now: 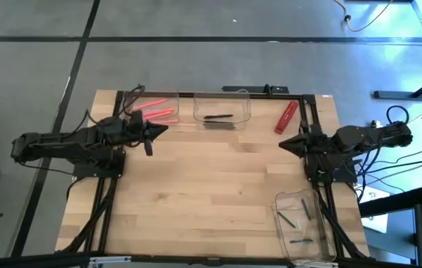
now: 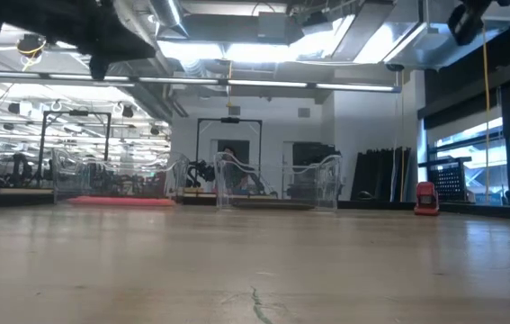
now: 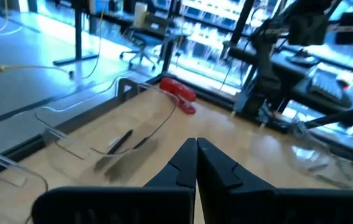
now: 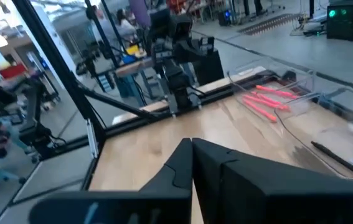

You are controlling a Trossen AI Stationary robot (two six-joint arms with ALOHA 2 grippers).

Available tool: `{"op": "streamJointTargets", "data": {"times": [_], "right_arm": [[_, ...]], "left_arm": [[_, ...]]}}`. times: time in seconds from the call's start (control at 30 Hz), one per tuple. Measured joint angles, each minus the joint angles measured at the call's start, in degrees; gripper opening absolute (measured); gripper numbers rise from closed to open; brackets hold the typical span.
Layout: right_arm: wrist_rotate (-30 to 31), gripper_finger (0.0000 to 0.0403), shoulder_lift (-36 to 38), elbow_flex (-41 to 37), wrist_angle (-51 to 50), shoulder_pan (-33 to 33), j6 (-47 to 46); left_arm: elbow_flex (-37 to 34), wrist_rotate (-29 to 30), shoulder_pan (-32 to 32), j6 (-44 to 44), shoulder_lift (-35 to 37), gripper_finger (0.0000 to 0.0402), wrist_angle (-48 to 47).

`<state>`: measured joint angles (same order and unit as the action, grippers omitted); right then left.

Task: Sort crayons/erasers/pens/pencils in bins
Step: Return to Home Position

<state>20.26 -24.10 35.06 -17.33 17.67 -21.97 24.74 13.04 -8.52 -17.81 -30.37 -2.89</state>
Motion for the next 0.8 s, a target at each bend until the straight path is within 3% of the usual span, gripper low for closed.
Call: {"op": "streamJointTargets", "data": {"times": [0.6, 0.8], "right_arm": [[1.11, 0.0002, 14.02, -7.5, 0.33, 0.0, 0.82], [1.26, 0.0004, 19.15, -13.02, 2.02, 0.0, -2.23]], "left_arm": [[-15.68, -1.62, -0.08, 0.15, 29.88, 0.0, 2.5], [-18.23, -1.66, -0.08, -1.31, 30.29, 0.0, 3.34]]}}
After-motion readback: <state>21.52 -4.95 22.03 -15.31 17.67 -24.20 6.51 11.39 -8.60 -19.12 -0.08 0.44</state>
